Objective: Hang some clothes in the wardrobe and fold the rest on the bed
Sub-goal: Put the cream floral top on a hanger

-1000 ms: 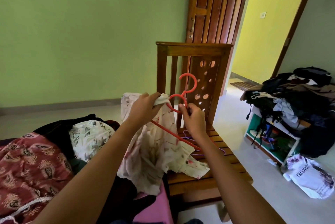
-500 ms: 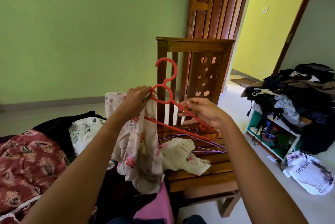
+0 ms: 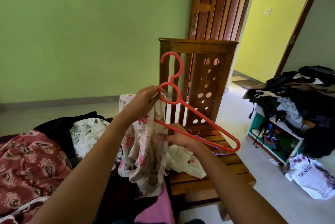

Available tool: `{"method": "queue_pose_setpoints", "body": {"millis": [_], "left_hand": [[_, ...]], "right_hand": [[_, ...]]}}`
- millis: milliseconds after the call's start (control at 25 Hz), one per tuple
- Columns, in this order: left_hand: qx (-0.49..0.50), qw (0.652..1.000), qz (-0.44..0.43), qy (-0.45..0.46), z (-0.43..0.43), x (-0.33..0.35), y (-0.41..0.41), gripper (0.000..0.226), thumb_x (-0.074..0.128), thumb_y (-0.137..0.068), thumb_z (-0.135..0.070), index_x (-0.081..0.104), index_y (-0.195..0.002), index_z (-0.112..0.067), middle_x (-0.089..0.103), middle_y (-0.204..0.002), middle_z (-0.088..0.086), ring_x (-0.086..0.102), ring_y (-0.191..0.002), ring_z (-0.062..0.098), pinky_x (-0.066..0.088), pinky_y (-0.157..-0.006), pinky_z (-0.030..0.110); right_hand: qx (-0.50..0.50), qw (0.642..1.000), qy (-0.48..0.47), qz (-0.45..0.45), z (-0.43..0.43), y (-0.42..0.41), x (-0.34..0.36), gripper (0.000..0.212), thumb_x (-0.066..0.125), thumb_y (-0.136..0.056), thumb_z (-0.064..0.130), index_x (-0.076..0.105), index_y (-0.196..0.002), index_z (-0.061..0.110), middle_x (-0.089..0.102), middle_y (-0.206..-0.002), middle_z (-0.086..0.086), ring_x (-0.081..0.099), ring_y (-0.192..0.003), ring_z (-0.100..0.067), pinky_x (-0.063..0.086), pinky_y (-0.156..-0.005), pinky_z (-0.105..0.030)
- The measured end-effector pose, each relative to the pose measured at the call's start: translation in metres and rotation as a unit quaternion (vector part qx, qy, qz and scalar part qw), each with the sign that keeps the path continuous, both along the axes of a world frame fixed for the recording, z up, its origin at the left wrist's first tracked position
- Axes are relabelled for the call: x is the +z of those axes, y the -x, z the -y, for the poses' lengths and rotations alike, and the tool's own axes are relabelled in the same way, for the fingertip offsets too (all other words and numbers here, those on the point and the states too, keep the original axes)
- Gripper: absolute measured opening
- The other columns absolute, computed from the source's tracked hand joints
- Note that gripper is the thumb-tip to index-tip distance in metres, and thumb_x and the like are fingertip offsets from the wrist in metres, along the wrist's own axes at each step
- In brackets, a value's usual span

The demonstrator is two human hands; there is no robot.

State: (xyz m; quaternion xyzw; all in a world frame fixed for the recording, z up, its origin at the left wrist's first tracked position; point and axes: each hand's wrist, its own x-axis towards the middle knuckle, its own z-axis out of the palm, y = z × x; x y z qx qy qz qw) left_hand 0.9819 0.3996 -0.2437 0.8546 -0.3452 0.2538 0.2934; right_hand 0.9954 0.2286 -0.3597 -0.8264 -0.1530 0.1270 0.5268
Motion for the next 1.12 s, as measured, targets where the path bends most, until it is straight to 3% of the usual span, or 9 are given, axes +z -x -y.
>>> {"method": "queue_pose_setpoints", "body": {"millis": [120, 200, 440, 560, 680, 840, 960, 1040, 1120], "left_hand": [[0.040, 0.999, 0.026, -0.024, -0.013, -0.003, -0.003, 0.021, 0.049, -0.094, -0.005, 0.062, -0.110, 0.002, 0.064, -0.103, 0.017, 0.059, -0.092, 0.027, 0.046, -0.082, 0.031], [0.084, 0.995, 0.019, -0.051, -0.023, -0.008, -0.005, 0.025, 0.046, -0.096, -0.007, 0.060, -0.116, 0.001, 0.063, -0.103, 0.019, 0.058, -0.092, 0.032, 0.046, -0.081, 0.036], [0.185, 0.952, 0.088, -0.228, -0.019, -0.017, -0.006, 0.041, 0.044, -0.091, 0.000, 0.052, -0.130, -0.007, 0.065, -0.100, 0.019, 0.062, -0.086, 0.037, 0.044, -0.071, 0.039], [0.261, 0.924, 0.082, -0.266, -0.011, -0.015, 0.000, 0.047, 0.033, -0.098, -0.011, 0.032, -0.144, -0.013, 0.058, -0.117, 0.013, 0.059, -0.101, 0.030, 0.043, -0.081, 0.036], [0.276, 0.913, 0.082, -0.290, -0.008, -0.012, 0.001, 0.044, 0.028, -0.099, -0.014, 0.029, -0.144, -0.013, 0.057, -0.116, 0.012, 0.058, -0.101, 0.028, 0.044, -0.081, 0.036], [0.213, 0.939, 0.031, -0.269, -0.011, -0.017, 0.000, 0.035, 0.026, -0.102, -0.026, 0.037, -0.132, -0.012, 0.061, -0.112, 0.009, 0.061, -0.095, 0.024, 0.043, -0.070, 0.031], [0.148, 0.955, -0.009, -0.255, -0.013, -0.022, 0.001, 0.056, 0.017, -0.096, -0.050, 0.041, -0.130, -0.012, 0.060, -0.118, 0.008, 0.059, -0.099, 0.022, 0.040, -0.069, 0.028], [0.143, 0.955, -0.024, -0.260, -0.009, -0.024, 0.004, 0.072, 0.007, -0.088, -0.061, 0.048, -0.122, -0.012, 0.062, -0.112, 0.006, 0.056, -0.089, 0.017, 0.029, -0.061, 0.025], [0.177, 0.947, -0.029, -0.267, -0.004, -0.022, 0.004, 0.057, 0.014, -0.098, -0.054, 0.050, -0.114, -0.013, 0.064, -0.108, 0.005, 0.054, -0.082, 0.016, 0.029, -0.062, 0.024]], "right_hand": [[-0.147, 0.985, -0.073, 0.057, 0.008, 0.012, 0.028, 0.014, 0.053, -0.093, 0.004, 0.062, -0.082, 0.008, 0.064, -0.077, -0.002, 0.061, -0.073, -0.008, 0.048, -0.065, -0.010], [-0.229, 0.962, -0.138, 0.055, 0.027, 0.010, 0.046, 0.023, 0.053, -0.095, 0.009, 0.057, -0.072, 0.007, 0.061, -0.062, 0.002, 0.059, -0.060, -0.006, 0.044, -0.052, -0.008], [-0.201, 0.958, 0.043, 0.198, 0.075, 0.014, 0.107, 0.027, 0.073, -0.081, 0.028, 0.068, -0.079, 0.002, 0.061, -0.073, -0.004, 0.055, -0.066, -0.009, 0.043, -0.064, -0.026], [-0.141, 0.968, 0.184, 0.096, 0.079, 0.026, 0.130, 0.044, 0.080, -0.069, 0.044, 0.064, -0.089, 0.009, 0.063, -0.093, 0.000, 0.061, -0.078, -0.011, 0.050, -0.066, -0.024], [-0.118, 0.923, 0.364, 0.043, 0.076, 0.035, 0.129, 0.048, 0.084, -0.067, 0.033, 0.052, -0.099, 0.016, 0.054, -0.089, 0.004, 0.056, -0.079, -0.011, 0.047, -0.060, -0.020], [-0.204, 0.917, 0.315, 0.133, 0.074, 0.022, 0.112, 0.032, 0.076, -0.078, 0.026, 0.057, -0.099, 0.010, 0.052, -0.094, -0.001, 0.053, -0.074, -0.012, 0.043, -0.060, -0.020], [-0.268, 0.915, 0.254, 0.162, 0.074, 0.011, 0.107, 0.025, 0.067, -0.087, 0.027, 0.062, -0.102, 0.007, 0.060, -0.093, -0.006, 0.052, -0.071, -0.012, 0.040, -0.058, -0.020], [-0.296, 0.903, 0.256, 0.177, 0.074, 0.008, 0.107, 0.021, 0.062, -0.091, 0.025, 0.061, -0.104, 0.008, 0.062, -0.094, -0.006, 0.053, -0.074, -0.013, 0.042, -0.064, -0.023], [-0.309, 0.880, 0.309, 0.184, 0.073, 0.009, 0.108, 0.017, 0.057, -0.094, 0.025, 0.058, -0.102, 0.010, 0.057, -0.089, -0.004, 0.052, -0.073, -0.015, 0.042, -0.066, -0.026]]}}
